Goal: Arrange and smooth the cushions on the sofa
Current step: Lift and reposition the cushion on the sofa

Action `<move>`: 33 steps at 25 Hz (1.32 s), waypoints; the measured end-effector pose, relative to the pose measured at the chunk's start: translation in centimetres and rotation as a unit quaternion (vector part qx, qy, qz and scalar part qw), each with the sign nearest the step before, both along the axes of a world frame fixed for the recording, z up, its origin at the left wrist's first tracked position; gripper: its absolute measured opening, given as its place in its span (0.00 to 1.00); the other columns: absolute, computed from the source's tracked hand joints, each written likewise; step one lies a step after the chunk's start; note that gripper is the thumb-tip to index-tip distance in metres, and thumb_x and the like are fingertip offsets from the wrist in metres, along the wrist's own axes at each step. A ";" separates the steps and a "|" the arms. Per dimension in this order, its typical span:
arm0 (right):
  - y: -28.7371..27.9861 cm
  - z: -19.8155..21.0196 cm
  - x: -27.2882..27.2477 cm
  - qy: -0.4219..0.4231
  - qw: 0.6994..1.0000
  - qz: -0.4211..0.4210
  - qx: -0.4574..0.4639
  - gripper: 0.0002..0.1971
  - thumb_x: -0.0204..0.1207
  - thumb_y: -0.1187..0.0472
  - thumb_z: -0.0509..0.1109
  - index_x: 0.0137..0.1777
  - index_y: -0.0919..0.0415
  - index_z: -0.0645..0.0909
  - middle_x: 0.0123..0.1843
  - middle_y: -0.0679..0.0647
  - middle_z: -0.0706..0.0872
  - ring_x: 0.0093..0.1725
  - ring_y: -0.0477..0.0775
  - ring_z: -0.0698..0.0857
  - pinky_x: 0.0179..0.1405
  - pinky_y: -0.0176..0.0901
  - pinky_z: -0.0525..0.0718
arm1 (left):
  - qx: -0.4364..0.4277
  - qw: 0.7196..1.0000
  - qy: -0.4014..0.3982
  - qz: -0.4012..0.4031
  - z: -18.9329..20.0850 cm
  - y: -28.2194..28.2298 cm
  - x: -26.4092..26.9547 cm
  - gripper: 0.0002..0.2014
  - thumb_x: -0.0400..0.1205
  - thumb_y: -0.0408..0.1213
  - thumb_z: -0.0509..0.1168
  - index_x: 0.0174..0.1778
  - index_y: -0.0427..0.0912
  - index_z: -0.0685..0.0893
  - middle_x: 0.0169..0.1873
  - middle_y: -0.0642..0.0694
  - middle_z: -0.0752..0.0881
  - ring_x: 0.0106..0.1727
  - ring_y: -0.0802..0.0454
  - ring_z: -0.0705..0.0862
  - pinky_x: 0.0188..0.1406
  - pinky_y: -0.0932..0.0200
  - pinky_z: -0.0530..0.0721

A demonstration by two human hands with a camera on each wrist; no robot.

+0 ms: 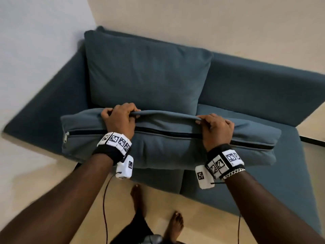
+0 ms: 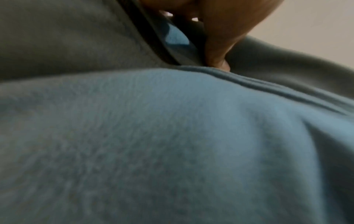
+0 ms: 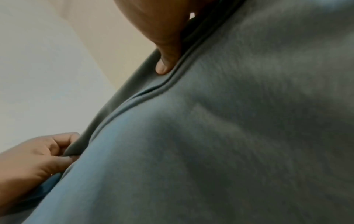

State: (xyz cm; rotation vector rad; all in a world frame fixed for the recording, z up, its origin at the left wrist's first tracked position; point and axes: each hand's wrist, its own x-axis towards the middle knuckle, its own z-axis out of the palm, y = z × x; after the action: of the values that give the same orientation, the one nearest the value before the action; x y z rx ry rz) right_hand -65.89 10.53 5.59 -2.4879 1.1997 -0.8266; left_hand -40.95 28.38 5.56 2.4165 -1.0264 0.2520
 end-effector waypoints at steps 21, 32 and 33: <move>-13.2 8.8 -0.6 -0.021 0.999 -0.041 0.021 0.22 0.86 0.49 0.66 0.76 0.56 0.82 0.81 0.60 0.78 0.81 0.67 0.74 0.78 0.62 0.72 | 0.313 0.894 0.054 -0.316 -0.2 -17.1 -3.4 0.63 0.57 0.92 0.53 0.88 0.70 0.44 0.92 0.53 0.48 0.92 0.45 0.49 0.85 0.25 0.41; -14.6 -3.2 -4.1 0.230 0.936 -0.116 0.238 0.28 0.86 0.37 0.53 0.83 0.42 0.70 0.90 0.50 0.62 0.91 0.56 0.50 0.87 0.75 0.43 | 0.333 0.891 0.038 -0.305 -2.6 -16.9 -4.5 0.71 0.48 0.91 0.61 0.88 0.71 0.40 0.92 0.55 0.50 0.91 0.46 0.52 0.87 0.31 0.44; -15.0 -1.3 -3.9 0.166 0.960 -0.119 0.193 0.24 0.86 0.42 0.60 0.79 0.45 0.76 0.89 0.53 0.66 0.91 0.58 0.53 0.87 0.75 0.43 | 0.327 0.895 0.036 -0.300 -2.7 -16.7 -4.3 0.72 0.48 0.91 0.61 0.87 0.72 0.39 0.92 0.55 0.49 0.92 0.46 0.51 0.87 0.31 0.45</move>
State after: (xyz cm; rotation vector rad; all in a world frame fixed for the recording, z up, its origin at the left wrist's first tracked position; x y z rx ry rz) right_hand -69.80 -4.49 4.34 -2.2380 1.6166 -0.1879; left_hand -45.26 11.67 2.90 2.4486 -1.9956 -0.4689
